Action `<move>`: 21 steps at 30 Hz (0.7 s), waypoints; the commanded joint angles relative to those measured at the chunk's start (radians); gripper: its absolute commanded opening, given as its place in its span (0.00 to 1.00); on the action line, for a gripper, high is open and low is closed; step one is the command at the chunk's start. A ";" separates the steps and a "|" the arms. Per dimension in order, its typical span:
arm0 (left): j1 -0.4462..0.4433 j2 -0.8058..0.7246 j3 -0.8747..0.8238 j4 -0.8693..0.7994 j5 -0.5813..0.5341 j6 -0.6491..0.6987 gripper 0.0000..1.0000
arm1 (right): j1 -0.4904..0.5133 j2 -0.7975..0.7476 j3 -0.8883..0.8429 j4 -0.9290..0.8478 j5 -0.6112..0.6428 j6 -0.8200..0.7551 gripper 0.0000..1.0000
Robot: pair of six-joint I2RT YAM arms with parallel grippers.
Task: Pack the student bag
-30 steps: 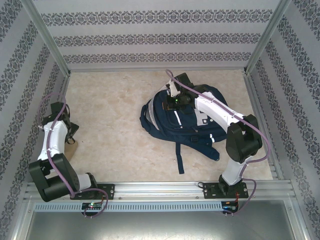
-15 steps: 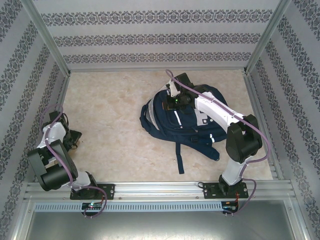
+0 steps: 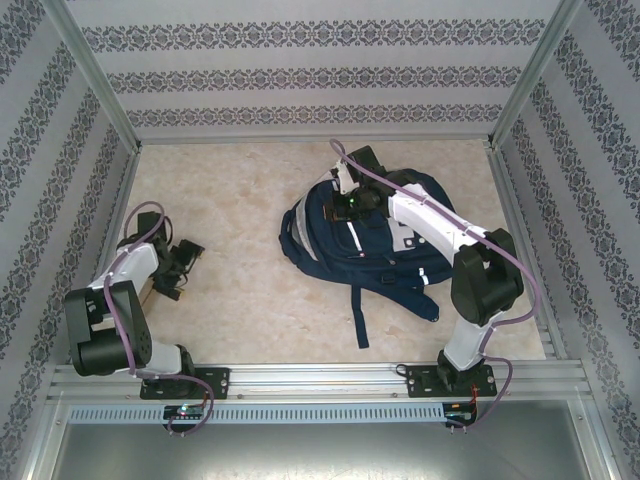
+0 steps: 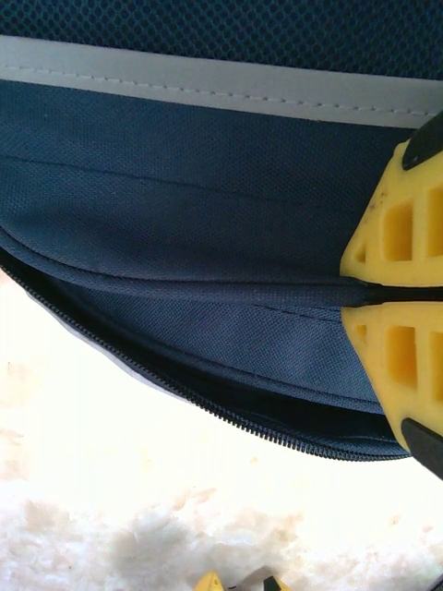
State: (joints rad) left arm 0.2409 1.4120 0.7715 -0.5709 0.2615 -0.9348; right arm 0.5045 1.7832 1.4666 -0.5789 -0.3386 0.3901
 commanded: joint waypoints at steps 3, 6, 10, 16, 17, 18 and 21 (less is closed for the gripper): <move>-0.028 -0.054 0.055 -0.061 -0.053 -0.045 0.97 | 0.032 0.006 0.048 0.045 -0.066 0.010 0.10; -0.026 -0.099 0.096 -0.144 -0.111 -0.008 0.97 | 0.034 0.007 0.047 0.048 -0.066 0.012 0.10; 0.008 -0.109 0.157 -0.238 -0.230 0.078 0.99 | 0.035 0.007 0.047 0.048 -0.071 0.010 0.10; 0.164 -0.055 0.152 -0.246 -0.316 0.184 0.99 | 0.035 -0.001 0.044 0.042 -0.071 0.005 0.10; 0.182 -0.042 0.149 -0.251 -0.324 0.189 1.00 | 0.035 -0.002 0.043 0.041 -0.072 0.003 0.10; 0.201 -0.024 0.149 -0.254 -0.325 0.196 1.00 | 0.035 -0.005 0.040 0.038 -0.068 0.003 0.10; 0.225 0.001 0.138 -0.268 -0.357 0.203 1.00 | 0.035 -0.017 0.033 0.034 -0.059 -0.005 0.10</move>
State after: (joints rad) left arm 0.4500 1.3960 0.9257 -0.7708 -0.0311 -0.7830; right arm 0.5148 1.7908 1.4727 -0.5789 -0.3382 0.3931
